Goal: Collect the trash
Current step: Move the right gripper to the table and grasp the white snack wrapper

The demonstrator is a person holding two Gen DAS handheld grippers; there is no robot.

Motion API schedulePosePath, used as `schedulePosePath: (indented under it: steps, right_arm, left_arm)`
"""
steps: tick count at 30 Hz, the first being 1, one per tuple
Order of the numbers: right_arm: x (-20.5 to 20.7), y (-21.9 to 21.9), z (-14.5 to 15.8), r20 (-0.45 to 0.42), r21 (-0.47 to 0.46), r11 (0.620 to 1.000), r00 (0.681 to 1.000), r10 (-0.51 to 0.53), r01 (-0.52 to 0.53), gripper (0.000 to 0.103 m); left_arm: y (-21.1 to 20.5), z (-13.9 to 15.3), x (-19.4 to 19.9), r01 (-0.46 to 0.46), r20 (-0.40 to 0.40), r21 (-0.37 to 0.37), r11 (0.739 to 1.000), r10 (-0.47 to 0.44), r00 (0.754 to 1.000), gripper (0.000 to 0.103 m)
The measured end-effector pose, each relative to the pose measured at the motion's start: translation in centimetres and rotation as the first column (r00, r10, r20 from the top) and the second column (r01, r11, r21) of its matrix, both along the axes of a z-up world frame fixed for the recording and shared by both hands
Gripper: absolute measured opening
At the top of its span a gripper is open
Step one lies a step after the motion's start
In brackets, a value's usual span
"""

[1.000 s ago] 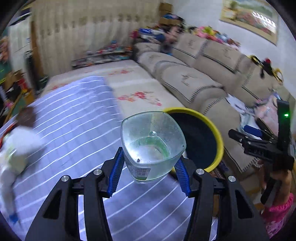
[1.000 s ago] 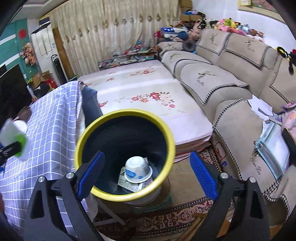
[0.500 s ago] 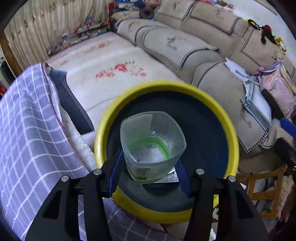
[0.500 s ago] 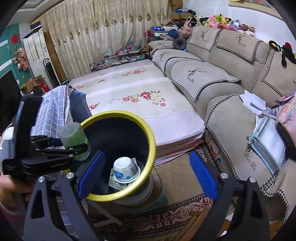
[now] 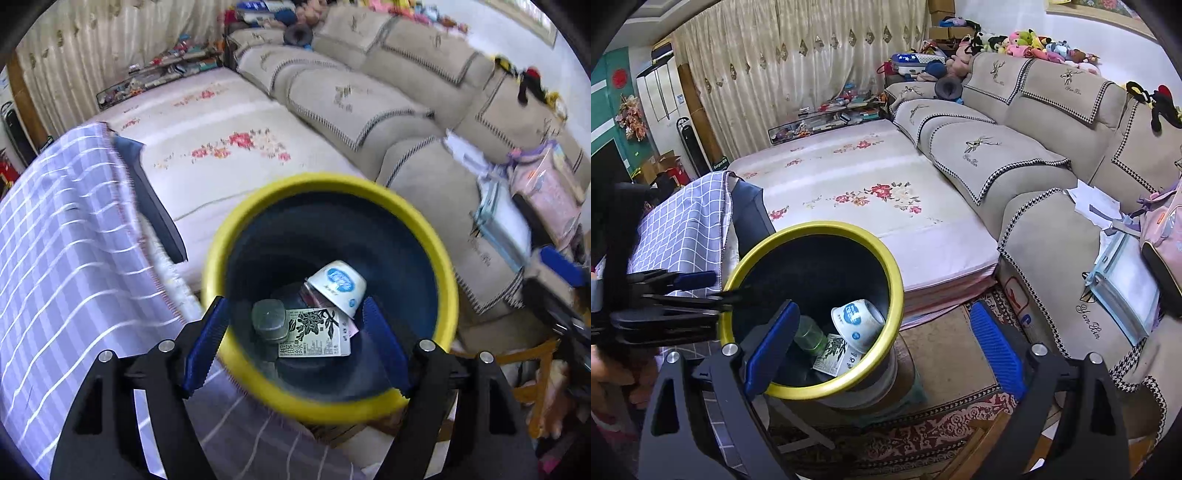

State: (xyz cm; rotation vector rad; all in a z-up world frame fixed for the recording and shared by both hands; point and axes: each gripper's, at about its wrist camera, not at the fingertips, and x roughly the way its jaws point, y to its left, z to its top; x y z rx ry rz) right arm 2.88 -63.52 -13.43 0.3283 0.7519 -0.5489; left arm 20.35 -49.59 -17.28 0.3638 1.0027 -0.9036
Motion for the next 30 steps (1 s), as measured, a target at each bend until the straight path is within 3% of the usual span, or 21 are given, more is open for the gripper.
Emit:
schedulePosePath:
  steps: [4,8,11,15,18,22,26,30]
  right_arm:
    - [0.5,0.7,-0.1,-0.001,0.005,1.000,1.000,0.027,-0.027,0.090]
    - [2.3,2.4,-0.3,-0.015,0.001,0.996,0.996,0.084,-0.084,0.090]
    - [4.5,4.5,-0.2,-0.016,0.001,0.988,0.988,0.154,-0.154,0.090]
    - [8.2,9.4,0.5,-0.010,-0.006,0.957,0.957,0.291,-0.291,0.090]
    - [11.5,14.8,1.1,-0.013,-0.019,0.909,0.909,0.417,-0.417,0.090]
    - [15.1,23.1,1.8,-0.012,-0.027,0.815,0.816,0.579,-0.579,0.090]
    - [17.4,30.6,2.1,-0.006,-0.039,0.729,0.729,0.684,-0.684,0.090]
    - [18.8,37.2,2.3,0.004,-0.030,0.642,0.642,0.767,-0.766,0.088]
  left_arm:
    - [5.9,3.4,-1.3,-0.051,0.069,-0.074,0.996,0.056,0.996,0.087]
    - [15.2,6.7,-2.7,-0.139,0.124,-0.151,0.979,0.158,0.980,0.091]
    - [23.1,8.6,-3.4,-0.256,0.158,-0.197,0.947,0.288,0.944,0.095]
    - [32.4,9.8,-4.6,-0.423,0.217,-0.197,0.885,0.460,0.861,0.096]
    - [38.3,9.9,-5.4,-0.533,0.218,-0.210,0.820,0.570,0.792,0.097]
    - [44.7,9.7,-6.5,-0.630,0.219,-0.217,0.745,0.667,0.713,0.097]
    - [48.4,9.0,-7.6,-0.673,0.226,-0.229,0.704,0.710,0.666,0.097]
    - [50.8,8.5,-7.9,-0.684,0.198,-0.248,0.686,0.727,0.657,0.097]
